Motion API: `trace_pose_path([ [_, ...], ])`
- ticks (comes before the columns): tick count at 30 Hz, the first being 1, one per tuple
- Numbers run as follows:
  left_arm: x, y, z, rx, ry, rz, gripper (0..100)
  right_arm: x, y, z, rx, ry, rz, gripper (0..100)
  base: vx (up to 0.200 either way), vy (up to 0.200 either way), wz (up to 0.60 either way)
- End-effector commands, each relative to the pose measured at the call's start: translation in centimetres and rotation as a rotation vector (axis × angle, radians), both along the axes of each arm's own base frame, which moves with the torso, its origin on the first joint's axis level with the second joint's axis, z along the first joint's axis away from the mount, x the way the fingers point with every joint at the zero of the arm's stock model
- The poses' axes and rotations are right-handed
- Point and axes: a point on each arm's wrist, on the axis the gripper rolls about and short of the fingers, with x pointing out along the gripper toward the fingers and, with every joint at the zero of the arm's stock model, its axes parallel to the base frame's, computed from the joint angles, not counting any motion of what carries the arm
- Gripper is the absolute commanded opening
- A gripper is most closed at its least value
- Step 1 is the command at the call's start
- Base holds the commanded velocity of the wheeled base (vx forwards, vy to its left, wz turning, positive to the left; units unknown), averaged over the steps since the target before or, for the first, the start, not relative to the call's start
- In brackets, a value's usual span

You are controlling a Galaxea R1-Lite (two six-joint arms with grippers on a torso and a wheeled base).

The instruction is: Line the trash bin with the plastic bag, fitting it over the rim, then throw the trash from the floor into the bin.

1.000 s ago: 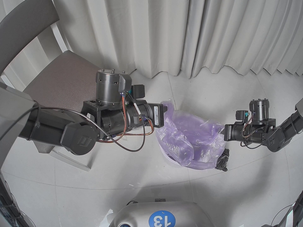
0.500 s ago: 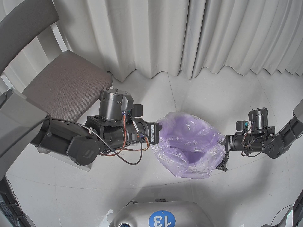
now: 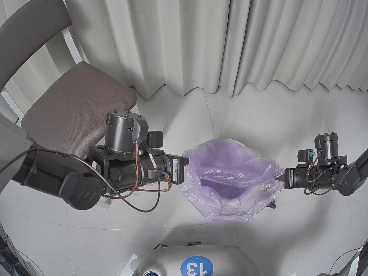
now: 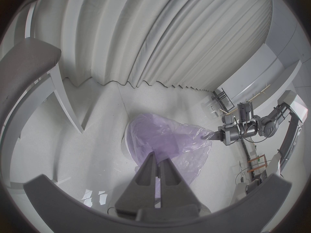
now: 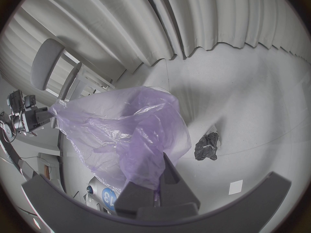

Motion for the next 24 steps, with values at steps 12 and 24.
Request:
trace_pose_path([
  [12,-1.9,0.4,0.0,0.012,-0.001,-0.021,0,-1.6,-0.3,0.0,-0.006,0.013,-0.002,0,0.000,0.000,0.00],
  [24,0.5,-0.9,-2.3,0.041,0.016,0.023,0,0.9,-1.0,-3.8,0.001,0.046,-0.037,0,0.000,0.000,0.00],
])
